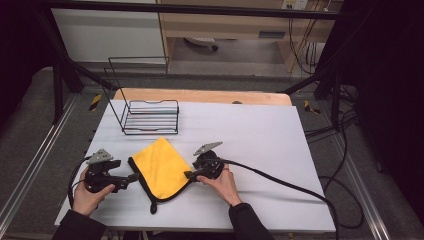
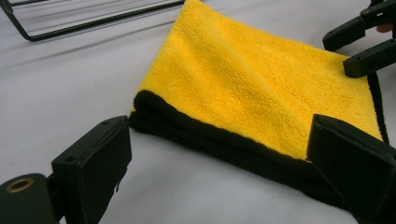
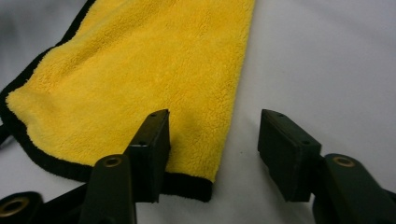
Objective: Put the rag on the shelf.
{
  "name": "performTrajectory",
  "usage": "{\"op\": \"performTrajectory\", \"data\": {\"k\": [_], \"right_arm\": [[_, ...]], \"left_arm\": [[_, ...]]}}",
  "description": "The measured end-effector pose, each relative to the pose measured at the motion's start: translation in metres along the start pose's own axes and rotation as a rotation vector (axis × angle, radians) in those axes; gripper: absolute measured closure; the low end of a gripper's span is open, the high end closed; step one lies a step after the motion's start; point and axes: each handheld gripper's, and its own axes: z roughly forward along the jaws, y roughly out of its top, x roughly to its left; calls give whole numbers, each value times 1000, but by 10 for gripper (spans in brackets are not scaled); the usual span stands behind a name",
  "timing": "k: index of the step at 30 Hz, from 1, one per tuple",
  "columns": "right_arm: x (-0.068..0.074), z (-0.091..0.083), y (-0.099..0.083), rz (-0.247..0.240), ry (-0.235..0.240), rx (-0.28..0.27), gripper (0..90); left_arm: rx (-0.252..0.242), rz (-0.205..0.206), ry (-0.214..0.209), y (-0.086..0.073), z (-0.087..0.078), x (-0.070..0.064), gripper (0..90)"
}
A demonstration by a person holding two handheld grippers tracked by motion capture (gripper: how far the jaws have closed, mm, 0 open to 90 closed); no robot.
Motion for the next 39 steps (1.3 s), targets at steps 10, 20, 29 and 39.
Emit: {"op": "performTrajectory", "data": {"k": [10, 20, 29, 39], "right_arm": [[3, 1, -2, 37, 70, 26, 724], [17, -10, -5, 61, 8, 12, 835], [38, -28, -21, 116, -39, 12, 833], [44, -32, -31, 102, -61, 14, 761]], "left_arm": [[-8, -15, 6, 0, -1, 3, 71], [-21, -29, 19, -1, -3, 5, 74], [-32, -31, 34, -1, -4, 7, 79], [-28, -73, 49, 4, 6, 9, 143]]}}
